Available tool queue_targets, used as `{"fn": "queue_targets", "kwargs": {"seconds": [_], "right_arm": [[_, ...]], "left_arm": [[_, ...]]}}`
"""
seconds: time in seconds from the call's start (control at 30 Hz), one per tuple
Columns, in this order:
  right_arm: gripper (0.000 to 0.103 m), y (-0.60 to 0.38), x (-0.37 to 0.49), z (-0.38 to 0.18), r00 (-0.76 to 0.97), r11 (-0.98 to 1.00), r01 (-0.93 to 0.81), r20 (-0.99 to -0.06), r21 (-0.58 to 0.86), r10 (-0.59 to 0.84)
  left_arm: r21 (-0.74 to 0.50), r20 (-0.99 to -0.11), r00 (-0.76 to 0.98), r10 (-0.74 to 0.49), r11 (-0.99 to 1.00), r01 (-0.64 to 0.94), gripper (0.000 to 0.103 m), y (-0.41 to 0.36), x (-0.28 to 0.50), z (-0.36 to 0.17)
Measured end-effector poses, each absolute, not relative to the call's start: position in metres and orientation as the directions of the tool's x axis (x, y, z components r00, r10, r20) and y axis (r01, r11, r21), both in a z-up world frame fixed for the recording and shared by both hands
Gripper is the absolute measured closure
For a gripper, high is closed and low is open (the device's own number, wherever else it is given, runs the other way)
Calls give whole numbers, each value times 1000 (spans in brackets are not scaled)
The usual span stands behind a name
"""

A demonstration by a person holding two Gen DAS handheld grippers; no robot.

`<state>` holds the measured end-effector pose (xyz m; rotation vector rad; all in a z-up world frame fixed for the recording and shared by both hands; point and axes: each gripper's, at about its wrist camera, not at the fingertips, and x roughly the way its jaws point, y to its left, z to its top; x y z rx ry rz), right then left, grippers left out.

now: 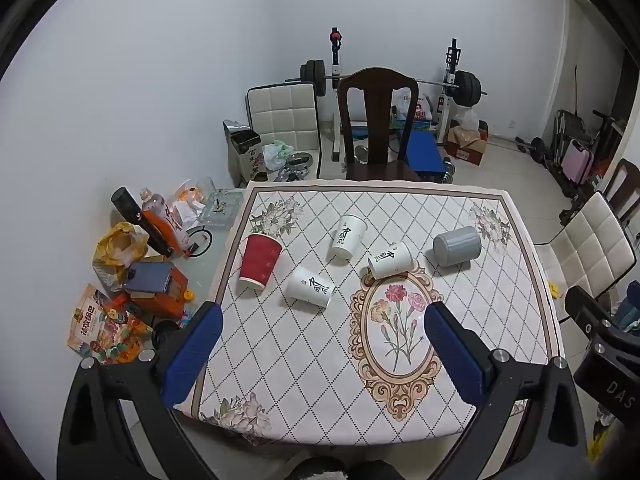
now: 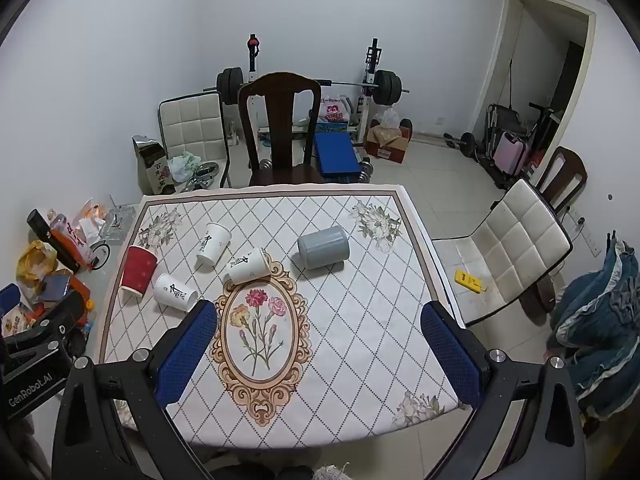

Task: Flip cup upright

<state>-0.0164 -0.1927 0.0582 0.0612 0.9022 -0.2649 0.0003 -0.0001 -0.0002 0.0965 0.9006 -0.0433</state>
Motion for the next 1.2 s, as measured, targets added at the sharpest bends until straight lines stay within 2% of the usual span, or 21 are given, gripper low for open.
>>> {"fn": "queue_targets", "kwargs": {"seconds": [1.2], "right_arm": [[0, -189, -16, 59, 575, 968, 237, -791, -84, -210]], "left_arm": [[55, -783, 622, -3, 996, 74, 0, 0, 4, -4]]}}
